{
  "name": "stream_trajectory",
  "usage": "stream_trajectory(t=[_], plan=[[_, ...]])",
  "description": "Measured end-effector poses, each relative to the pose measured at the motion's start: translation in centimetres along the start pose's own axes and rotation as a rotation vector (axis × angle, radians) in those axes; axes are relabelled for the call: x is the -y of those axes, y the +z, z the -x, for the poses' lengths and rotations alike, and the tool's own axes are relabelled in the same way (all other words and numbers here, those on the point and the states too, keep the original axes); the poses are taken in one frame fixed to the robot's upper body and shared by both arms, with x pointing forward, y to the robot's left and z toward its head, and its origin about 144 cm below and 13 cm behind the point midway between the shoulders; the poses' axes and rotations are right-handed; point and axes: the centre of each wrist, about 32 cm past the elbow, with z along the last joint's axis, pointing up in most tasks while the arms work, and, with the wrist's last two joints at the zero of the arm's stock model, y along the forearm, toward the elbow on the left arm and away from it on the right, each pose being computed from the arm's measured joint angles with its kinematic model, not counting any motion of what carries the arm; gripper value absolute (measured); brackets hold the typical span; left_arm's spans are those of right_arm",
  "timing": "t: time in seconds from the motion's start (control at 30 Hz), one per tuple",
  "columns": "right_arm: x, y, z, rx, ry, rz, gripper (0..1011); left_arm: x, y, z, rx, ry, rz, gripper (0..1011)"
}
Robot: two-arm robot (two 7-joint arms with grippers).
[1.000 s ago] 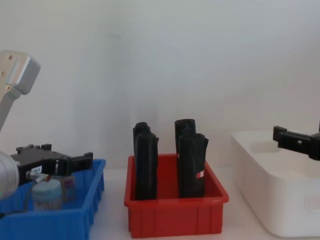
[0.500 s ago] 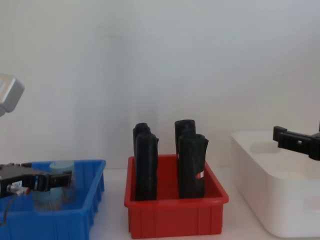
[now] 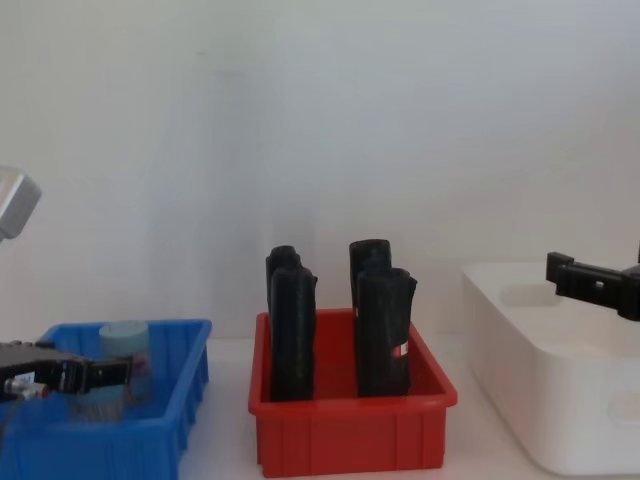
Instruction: Pick the cotton swabs from the blue box and place them into the white box.
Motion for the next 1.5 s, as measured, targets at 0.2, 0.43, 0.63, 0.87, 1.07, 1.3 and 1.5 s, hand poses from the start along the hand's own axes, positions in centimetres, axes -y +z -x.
stream_trajectory(t=[0.2,0.43,0.63,0.87,1.07,1.3,1.5], plan=[[0.0,0.0,0.0,0.000,0.000,0.000,1002,0.3,-0.1,-0.4,-0.015,-0.014,-0.007,1004],[0.0,0.0,0.0,0.000,0.000,0.000,1002,0.7,-0.2,-0.8,-0.051,-0.039,-0.013,980],[0.0,0.0,0.0,0.000,0.000,0.000,1002,0.9,-0.4,-1.0,-0.073,-0.055,-0.017,835],[0.0,0.0,0.0,0.000,0.000,0.000,1002,1.0,-0.4,-1.1,-0.078,-0.061,-0.021,660],[0.0,0.0,0.0,0.000,0.000,0.000,1002,0.9,-0.2,-1.1,-0.065,-0.062,-0.025,660],[0.0,0.0,0.0,0.000,0.000,0.000,1002,0.6,0.4,-1.0,-0.027,-0.057,-0.008,661],[0.0,0.0,0.0,0.000,0.000,0.000,1002,0.1,1.3,-0.9,0.009,-0.056,0.032,660]])
